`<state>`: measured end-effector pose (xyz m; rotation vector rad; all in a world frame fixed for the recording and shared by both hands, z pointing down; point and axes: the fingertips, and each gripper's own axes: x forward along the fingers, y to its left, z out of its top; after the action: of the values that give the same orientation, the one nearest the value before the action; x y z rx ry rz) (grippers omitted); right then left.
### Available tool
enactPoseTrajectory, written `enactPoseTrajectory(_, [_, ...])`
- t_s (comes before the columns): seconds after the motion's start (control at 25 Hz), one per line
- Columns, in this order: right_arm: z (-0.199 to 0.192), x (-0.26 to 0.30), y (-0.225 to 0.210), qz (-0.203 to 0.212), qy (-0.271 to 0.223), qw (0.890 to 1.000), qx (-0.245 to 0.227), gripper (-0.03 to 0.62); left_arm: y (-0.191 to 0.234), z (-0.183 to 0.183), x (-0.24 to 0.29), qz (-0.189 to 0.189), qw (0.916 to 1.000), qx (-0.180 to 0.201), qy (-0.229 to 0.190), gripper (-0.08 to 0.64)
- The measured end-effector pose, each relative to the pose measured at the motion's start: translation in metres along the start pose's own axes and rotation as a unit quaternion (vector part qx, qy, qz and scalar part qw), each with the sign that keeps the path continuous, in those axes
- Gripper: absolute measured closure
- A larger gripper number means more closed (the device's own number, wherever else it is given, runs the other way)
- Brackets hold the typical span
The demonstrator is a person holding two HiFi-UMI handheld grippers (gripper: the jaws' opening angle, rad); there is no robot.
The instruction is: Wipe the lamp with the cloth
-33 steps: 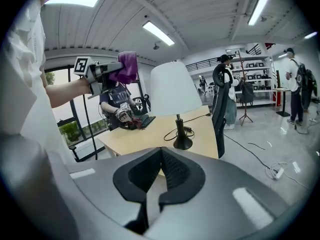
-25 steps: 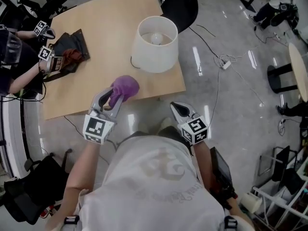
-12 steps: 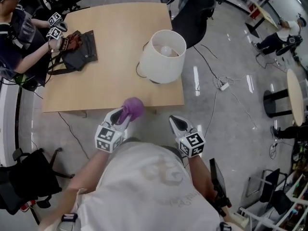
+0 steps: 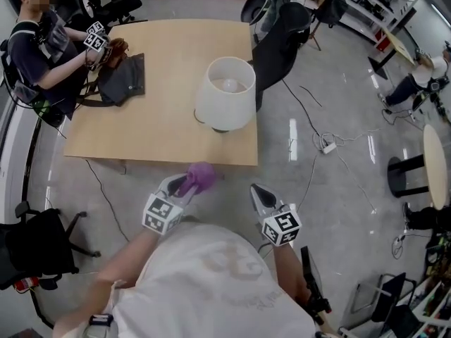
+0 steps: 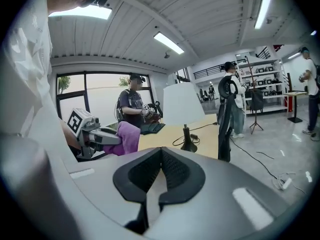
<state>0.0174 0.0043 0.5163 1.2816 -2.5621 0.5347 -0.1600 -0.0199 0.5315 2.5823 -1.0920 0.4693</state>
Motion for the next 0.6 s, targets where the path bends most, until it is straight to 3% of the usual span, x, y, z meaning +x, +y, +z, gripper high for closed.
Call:
enactPoseTrajectory(0.24, [0.000,-0.023,0.004,0.019,-0.023,1.000,0.001,0.580,-0.013,-0.022,-0.016,0.041,0.9990,-0.017,0.010,0.445])
enactPoseTrajectory(0.6, [-0.018,-0.046,0.015,0.035,-0.028,0.999,0.006,0.580,-0.040,-0.034,-0.035,0.061,0.9978,-0.027,0.001,0.445])
